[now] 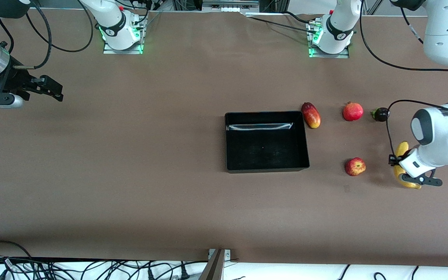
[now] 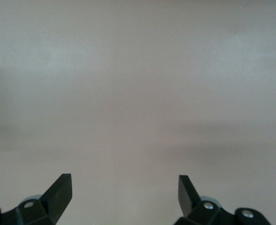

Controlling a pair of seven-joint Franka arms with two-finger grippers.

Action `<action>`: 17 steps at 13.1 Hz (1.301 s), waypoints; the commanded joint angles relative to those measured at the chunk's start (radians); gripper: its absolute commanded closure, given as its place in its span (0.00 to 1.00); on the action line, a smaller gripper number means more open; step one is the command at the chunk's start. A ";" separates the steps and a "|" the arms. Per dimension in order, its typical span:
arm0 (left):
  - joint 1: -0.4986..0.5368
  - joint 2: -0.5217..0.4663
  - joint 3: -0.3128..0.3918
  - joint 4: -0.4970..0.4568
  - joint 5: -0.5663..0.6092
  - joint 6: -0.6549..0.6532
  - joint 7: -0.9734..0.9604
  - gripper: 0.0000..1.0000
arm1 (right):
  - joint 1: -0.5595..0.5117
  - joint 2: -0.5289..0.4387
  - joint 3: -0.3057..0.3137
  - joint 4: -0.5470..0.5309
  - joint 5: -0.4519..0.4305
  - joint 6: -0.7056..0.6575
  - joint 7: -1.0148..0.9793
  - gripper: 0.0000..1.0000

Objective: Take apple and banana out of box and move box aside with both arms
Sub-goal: 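Lift the banana out of the tray and lower it beside the apple, then open the left gripper on the banana while the right gripper reaches the tray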

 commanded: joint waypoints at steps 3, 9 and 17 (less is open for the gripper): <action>-0.019 -0.016 -0.023 -0.103 -0.112 0.194 0.002 1.00 | 0.007 0.057 0.008 0.029 0.085 0.012 -0.019 0.00; -0.030 0.027 -0.037 -0.107 -0.127 0.261 0.005 0.45 | 0.174 0.183 0.008 0.040 0.089 -0.002 -0.086 0.00; -0.058 -0.178 -0.030 0.026 -0.130 -0.267 -0.018 0.00 | 0.473 0.510 0.008 0.215 0.173 0.277 0.215 0.00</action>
